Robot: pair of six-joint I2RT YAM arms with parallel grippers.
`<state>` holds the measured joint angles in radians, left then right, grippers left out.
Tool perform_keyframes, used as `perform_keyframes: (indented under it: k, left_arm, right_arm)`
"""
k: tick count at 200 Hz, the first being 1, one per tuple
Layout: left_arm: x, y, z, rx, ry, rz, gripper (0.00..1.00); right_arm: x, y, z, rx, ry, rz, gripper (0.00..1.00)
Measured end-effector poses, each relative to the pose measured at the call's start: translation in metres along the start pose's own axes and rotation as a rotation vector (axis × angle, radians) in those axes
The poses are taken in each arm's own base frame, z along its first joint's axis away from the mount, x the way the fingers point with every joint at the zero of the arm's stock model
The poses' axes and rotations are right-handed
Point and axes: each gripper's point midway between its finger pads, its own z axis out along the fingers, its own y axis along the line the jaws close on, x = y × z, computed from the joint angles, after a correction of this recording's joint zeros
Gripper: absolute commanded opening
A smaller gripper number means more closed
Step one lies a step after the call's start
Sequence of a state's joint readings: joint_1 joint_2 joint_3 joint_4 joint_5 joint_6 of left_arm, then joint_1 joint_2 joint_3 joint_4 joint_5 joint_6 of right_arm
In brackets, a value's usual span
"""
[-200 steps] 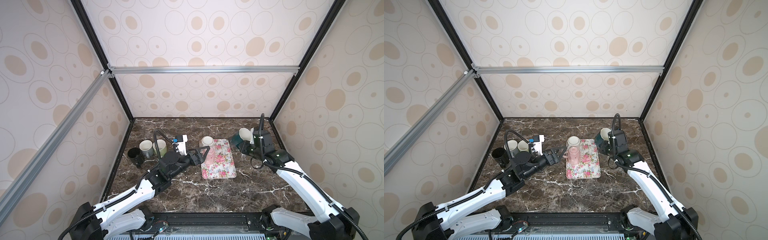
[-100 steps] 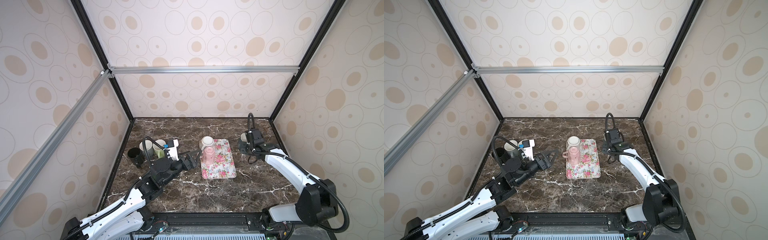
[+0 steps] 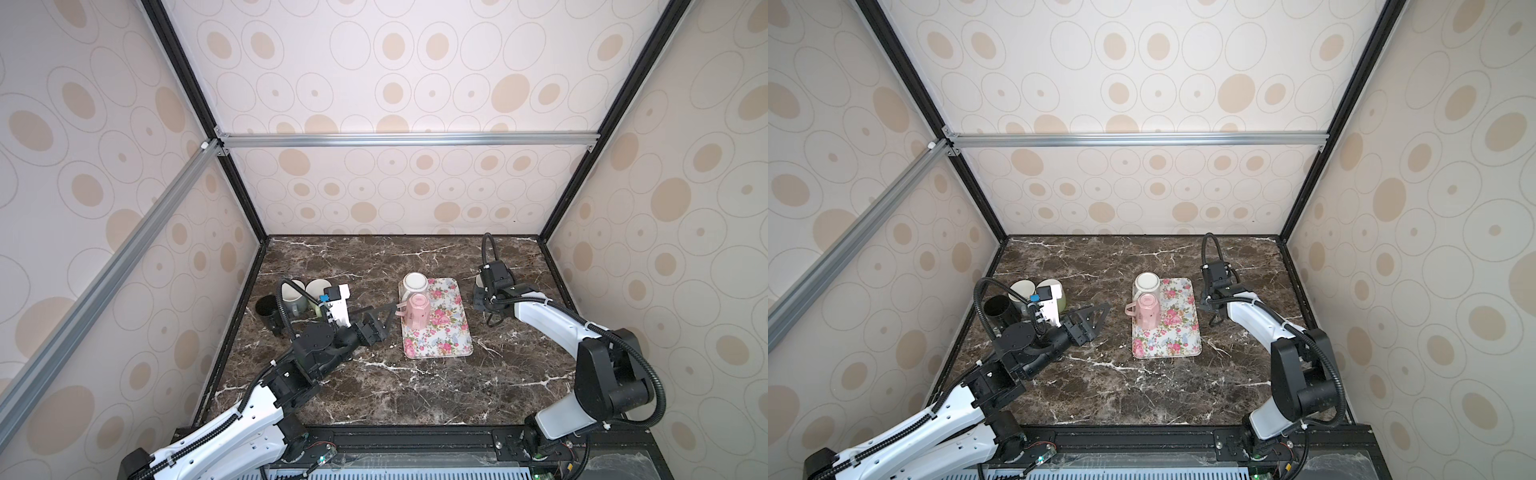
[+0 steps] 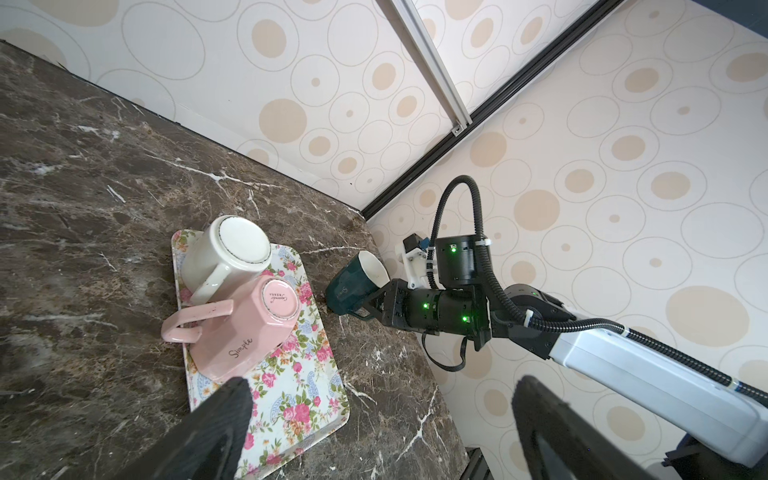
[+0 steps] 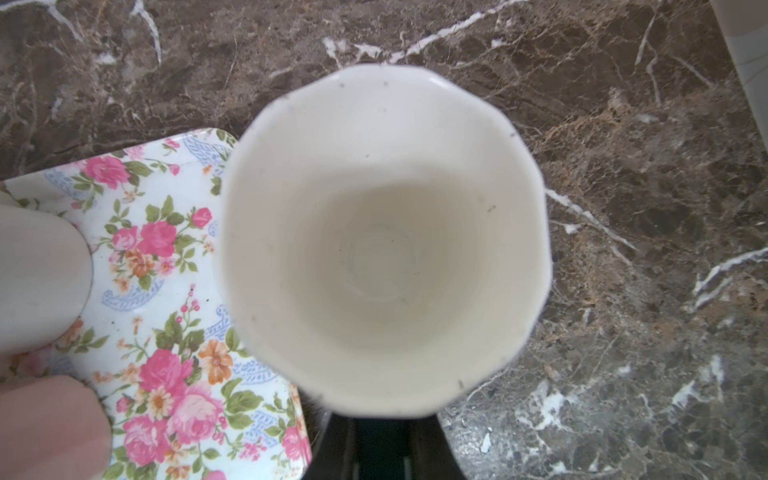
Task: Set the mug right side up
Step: 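Carry the upright dark green mug away from the tray with the right gripper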
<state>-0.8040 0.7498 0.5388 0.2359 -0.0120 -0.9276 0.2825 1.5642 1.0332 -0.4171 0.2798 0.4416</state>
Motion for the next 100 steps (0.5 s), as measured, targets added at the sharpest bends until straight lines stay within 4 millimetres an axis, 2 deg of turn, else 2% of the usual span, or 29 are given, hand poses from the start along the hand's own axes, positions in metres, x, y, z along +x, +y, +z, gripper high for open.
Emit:
perform_keyframes:
  k: [16,33,72,100]
  left_arm:
    - [0.002,0.002,0.001,-0.006,0.007,0.003,0.98]
    - [0.007,0.006,0.005,-0.024,0.032,0.013,0.98]
    - [0.022,0.009,0.016,-0.046,0.108,0.035,0.98]
    - [0.024,0.009,0.020,-0.052,0.127,0.050,0.98]
  right_arm:
    - [-0.003,-0.004,0.002,0.005,-0.005,0.016,0.58]
    - [-0.009,-0.004,0.000,-0.008,-0.029,0.042,0.70]
    - [-0.011,-0.001,-0.010,-0.047,-0.050,0.050,0.78]
    - [-0.020,-0.003,-0.032,-0.075,-0.090,0.058,0.80]
